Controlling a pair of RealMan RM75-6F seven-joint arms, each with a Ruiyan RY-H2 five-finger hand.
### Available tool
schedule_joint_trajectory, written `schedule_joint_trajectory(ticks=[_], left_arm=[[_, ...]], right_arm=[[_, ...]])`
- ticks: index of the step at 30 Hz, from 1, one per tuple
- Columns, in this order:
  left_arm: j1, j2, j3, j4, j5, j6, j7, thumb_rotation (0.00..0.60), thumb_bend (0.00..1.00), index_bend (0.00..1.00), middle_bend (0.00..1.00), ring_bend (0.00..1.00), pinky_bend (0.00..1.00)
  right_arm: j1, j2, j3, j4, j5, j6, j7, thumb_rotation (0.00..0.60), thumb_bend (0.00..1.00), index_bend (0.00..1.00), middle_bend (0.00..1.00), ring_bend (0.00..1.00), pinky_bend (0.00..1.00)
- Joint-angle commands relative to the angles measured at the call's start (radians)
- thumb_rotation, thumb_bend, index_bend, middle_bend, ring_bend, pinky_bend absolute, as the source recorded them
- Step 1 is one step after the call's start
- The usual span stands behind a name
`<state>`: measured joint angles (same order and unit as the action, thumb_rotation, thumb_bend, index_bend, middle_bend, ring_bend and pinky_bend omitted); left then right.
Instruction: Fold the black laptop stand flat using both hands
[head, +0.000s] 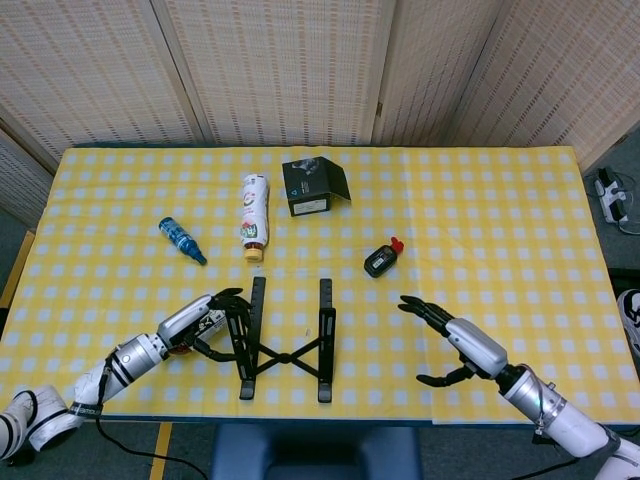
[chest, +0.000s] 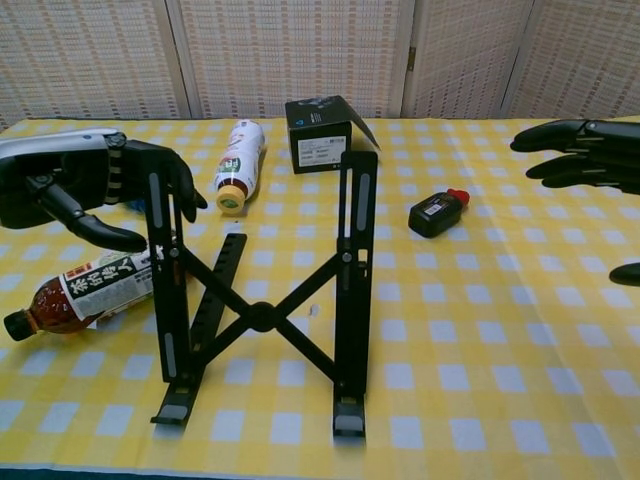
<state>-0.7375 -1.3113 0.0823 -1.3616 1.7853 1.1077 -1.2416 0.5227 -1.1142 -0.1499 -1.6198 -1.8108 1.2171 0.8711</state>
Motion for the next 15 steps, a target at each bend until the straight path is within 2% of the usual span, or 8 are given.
schedule_joint_trajectory(ticks=[1,9,15], left_arm=[[0.011,0.01,0.029,0.015,0.033,0.05,-0.012,0.6,0.15,0.48,0.49,0.26,0.0],[0.029,0.036,0.085,0.001,0.094,0.141,0.009,0.6,0.15,0.5,0.5,0.27,0.0],[0.025,0.047,0.101,-0.022,0.113,0.167,0.044,0.6,0.15,0.5,0.5,0.27,0.0]], right_arm=[[0.019,-0.025,-0.003,0.009,-0.016,-0.014,0.017,0.6,0.25,0.0,0.0,0.07,0.0],[0.055,-0.076,-0.01,0.021,-0.059,-0.017,0.046,0.6,0.25,0.0,0.0,0.08,0.0],[0.076,-0.128,-0.004,0.045,-0.054,-0.03,0.052,0.6,0.25,0.0,0.0,0.08,0.0]])
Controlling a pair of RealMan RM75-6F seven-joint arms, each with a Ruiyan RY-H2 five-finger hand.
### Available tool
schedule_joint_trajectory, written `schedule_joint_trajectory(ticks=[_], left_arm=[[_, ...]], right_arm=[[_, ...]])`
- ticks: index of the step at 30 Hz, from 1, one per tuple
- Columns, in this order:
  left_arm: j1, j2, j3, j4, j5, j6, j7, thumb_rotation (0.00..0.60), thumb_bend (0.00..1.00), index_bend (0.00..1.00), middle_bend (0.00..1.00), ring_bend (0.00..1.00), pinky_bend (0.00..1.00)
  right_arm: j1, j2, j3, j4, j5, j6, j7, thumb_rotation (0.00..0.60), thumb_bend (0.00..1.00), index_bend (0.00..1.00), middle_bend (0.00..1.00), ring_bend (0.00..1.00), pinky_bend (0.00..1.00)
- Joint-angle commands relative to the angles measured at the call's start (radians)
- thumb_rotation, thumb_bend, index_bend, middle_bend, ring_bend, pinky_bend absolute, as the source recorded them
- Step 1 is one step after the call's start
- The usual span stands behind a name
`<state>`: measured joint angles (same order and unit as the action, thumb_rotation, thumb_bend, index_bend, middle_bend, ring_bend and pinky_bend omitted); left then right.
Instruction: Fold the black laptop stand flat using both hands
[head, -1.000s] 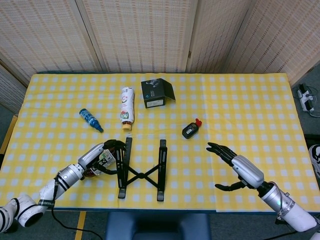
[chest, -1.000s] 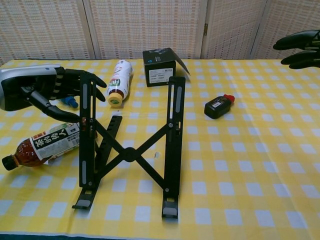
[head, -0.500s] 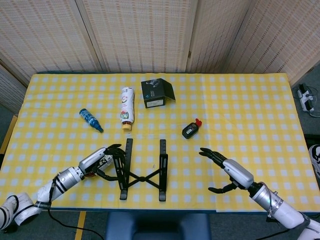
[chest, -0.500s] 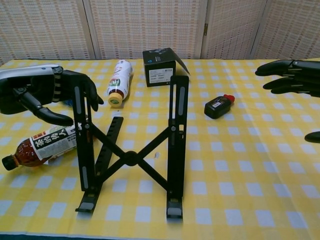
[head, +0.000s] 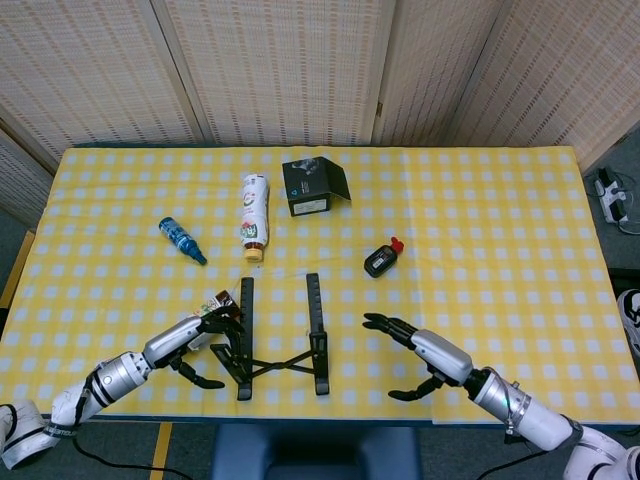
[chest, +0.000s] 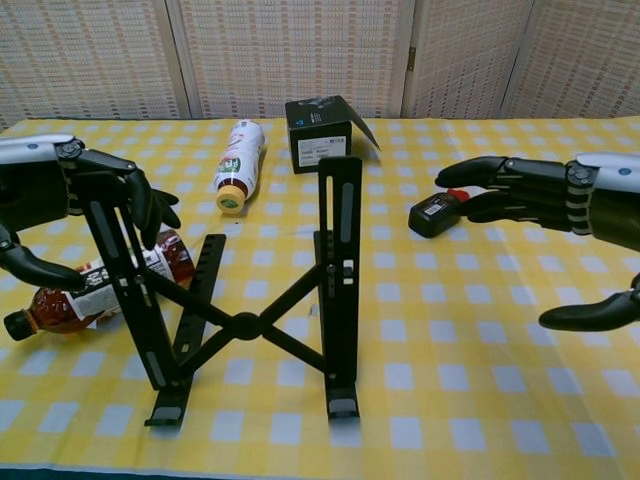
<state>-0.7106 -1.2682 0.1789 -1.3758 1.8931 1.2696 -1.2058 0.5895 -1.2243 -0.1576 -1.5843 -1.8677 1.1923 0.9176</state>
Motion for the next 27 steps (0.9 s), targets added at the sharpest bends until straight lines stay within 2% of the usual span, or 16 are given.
schedule_joint_trajectory(ticks=[1,17,27], left_arm=[[-0.004,0.007,0.007,-0.013,0.008,0.008,0.013,0.6,0.15,0.5,0.5,0.27,0.0],[-0.024,0.035,0.041,-0.07,0.031,0.027,0.08,0.6,0.15,0.51,0.5,0.27,0.0],[-0.009,0.037,0.028,-0.072,-0.016,0.046,0.1,0.6,0.15,0.51,0.5,0.27,0.0]], right_arm=[[0.014,-0.031,0.007,0.014,0.004,-0.005,0.011,0.6,0.25,0.0,0.0,0.08,0.0],[0.077,-0.233,0.018,0.117,-0.011,0.003,0.087,0.6,0.25,0.0,0.06,0.14,0.0],[0.101,-0.307,-0.017,0.15,-0.025,0.023,0.168,0.6,0.25,0.01,0.1,0.18,0.0]])
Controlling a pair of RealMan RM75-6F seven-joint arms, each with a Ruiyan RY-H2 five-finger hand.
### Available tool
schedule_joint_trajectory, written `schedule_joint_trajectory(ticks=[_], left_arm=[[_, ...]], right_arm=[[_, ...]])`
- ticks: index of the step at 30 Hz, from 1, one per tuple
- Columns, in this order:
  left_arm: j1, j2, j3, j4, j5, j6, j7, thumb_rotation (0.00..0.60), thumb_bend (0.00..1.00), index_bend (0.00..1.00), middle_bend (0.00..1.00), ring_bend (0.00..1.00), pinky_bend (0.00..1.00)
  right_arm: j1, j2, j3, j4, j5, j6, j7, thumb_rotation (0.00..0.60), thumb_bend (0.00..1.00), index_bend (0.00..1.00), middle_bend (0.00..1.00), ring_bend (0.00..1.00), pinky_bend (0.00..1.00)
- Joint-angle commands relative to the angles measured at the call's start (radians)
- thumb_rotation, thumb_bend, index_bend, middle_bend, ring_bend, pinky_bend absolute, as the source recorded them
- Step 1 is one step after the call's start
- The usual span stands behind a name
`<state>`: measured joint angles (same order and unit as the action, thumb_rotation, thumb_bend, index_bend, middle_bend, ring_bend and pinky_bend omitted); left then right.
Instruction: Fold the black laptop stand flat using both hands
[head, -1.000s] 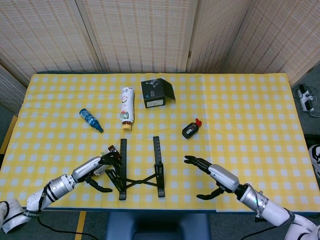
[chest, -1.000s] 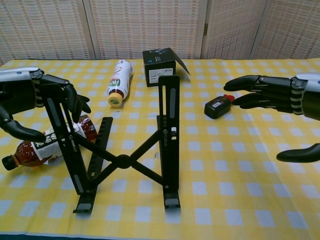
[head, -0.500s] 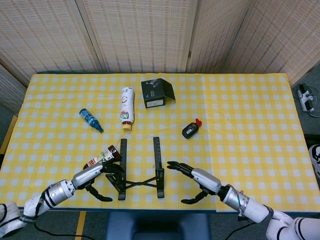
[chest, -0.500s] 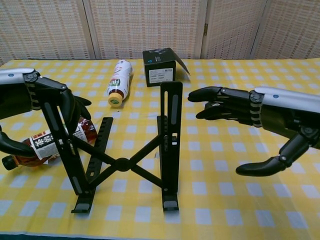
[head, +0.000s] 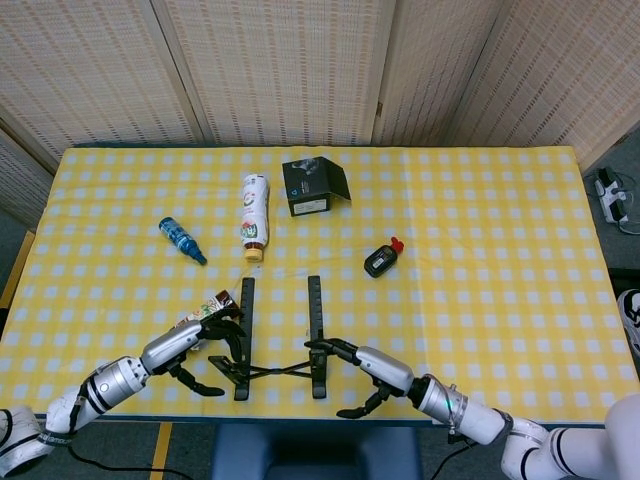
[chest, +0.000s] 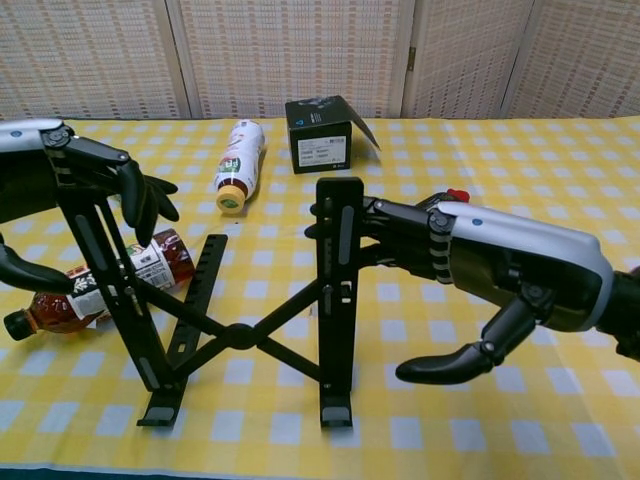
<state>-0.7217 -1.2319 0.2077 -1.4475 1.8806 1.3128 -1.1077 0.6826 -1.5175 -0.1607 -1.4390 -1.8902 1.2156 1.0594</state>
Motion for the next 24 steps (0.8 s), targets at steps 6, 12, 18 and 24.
schedule_joint_trajectory(ticks=[6,12,18,24], left_arm=[[0.008,0.005,0.0,0.0,-0.009,0.012,0.005,0.6,0.15,0.51,0.5,0.27,0.0],[0.011,0.005,0.001,0.002,-0.006,0.022,0.003,0.6,0.15,0.51,0.5,0.26,0.0],[0.015,0.008,-0.003,-0.001,-0.011,0.029,0.007,0.6,0.15,0.5,0.5,0.26,0.0],[0.018,0.011,-0.006,0.001,-0.023,0.027,0.006,0.6,0.15,0.49,0.5,0.25,0.0]], right_arm=[[0.014,-0.035,-0.043,0.01,0.011,-0.007,0.081,0.6,0.25,0.01,0.1,0.18,0.0],[0.022,-0.04,-0.068,0.008,0.035,-0.012,0.195,0.6,0.25,0.02,0.11,0.18,0.0],[0.045,-0.038,-0.09,0.008,0.063,-0.042,0.353,0.6,0.26,0.02,0.11,0.18,0.01],[0.065,-0.04,-0.114,0.015,0.074,-0.062,0.499,0.6,0.26,0.02,0.11,0.19,0.01]])
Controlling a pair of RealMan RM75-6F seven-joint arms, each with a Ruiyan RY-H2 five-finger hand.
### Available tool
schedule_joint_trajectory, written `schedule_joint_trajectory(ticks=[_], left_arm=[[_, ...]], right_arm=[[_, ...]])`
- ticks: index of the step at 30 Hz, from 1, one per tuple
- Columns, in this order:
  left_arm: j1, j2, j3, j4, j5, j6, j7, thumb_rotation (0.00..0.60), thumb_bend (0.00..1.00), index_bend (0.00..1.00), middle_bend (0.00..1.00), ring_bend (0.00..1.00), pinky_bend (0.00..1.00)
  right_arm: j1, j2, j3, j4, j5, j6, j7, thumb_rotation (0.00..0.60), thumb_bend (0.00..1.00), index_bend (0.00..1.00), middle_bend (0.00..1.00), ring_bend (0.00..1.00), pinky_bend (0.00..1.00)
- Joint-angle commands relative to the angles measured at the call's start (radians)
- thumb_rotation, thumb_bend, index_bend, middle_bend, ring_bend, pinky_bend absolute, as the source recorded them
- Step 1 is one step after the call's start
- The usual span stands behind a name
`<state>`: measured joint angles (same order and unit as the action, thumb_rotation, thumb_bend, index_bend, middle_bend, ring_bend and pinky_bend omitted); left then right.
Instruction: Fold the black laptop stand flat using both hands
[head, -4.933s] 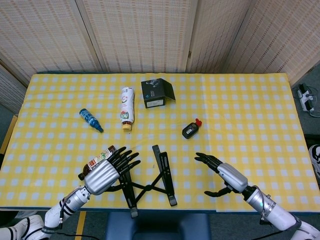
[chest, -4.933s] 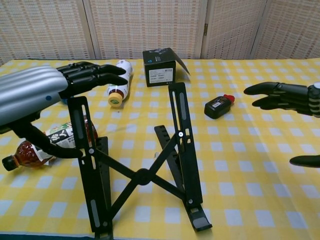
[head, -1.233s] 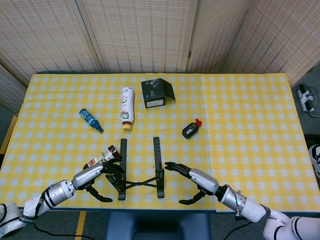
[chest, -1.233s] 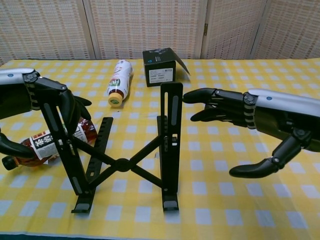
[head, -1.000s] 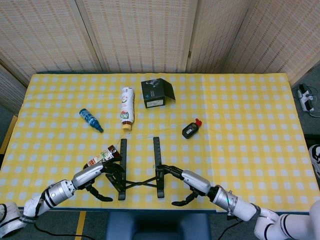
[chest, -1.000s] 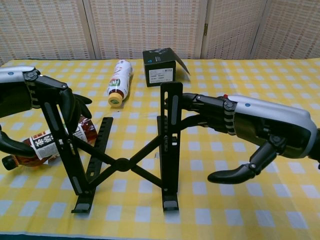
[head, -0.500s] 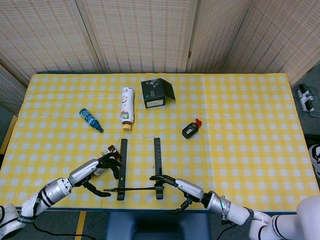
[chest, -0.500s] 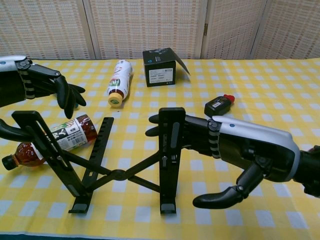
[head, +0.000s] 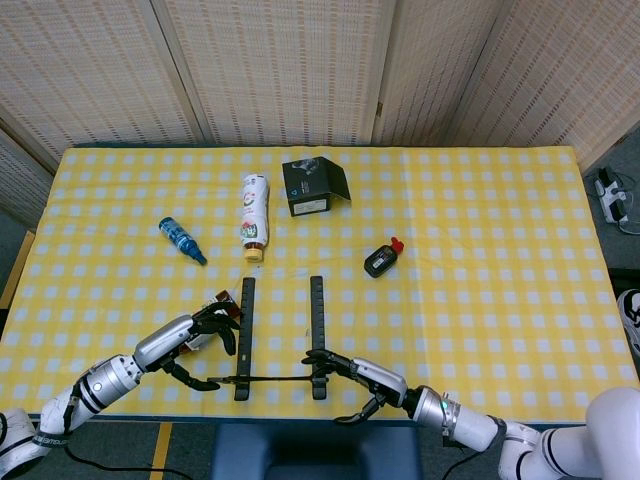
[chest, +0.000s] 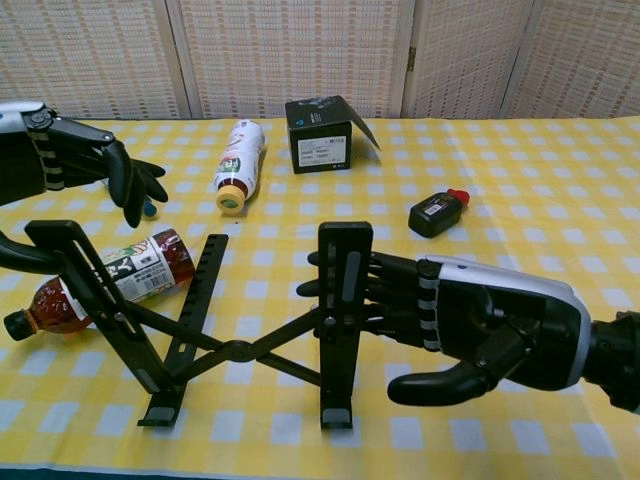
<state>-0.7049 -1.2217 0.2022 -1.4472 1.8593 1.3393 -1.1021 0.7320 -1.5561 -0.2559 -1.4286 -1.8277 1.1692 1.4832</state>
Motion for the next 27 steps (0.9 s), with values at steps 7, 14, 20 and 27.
schedule_joint_trajectory(ticks=[7,14,20,27], left_arm=[[0.002,0.0,-0.003,0.004,-0.006,-0.005,0.005,0.6,0.15,0.47,0.49,0.24,0.0],[0.0,-0.004,-0.007,0.007,-0.01,-0.016,0.016,0.6,0.15,0.45,0.45,0.21,0.0],[-0.001,-0.004,-0.008,0.005,-0.01,-0.024,0.031,0.6,0.15,0.44,0.45,0.2,0.0],[0.0,-0.006,-0.01,0.007,-0.017,-0.033,0.055,0.6,0.15,0.43,0.43,0.2,0.0]], right_arm=[[0.019,-0.007,-0.036,0.006,0.017,-0.018,0.143,0.6,0.25,0.02,0.11,0.18,0.01],[0.013,0.001,-0.042,-0.011,0.017,0.002,0.149,0.6,0.25,0.02,0.11,0.16,0.01],[0.011,-0.003,-0.054,-0.014,0.027,-0.013,0.173,0.6,0.25,0.02,0.11,0.15,0.01],[0.011,-0.006,-0.062,-0.004,0.009,0.003,0.187,0.6,0.25,0.02,0.11,0.15,0.01]])
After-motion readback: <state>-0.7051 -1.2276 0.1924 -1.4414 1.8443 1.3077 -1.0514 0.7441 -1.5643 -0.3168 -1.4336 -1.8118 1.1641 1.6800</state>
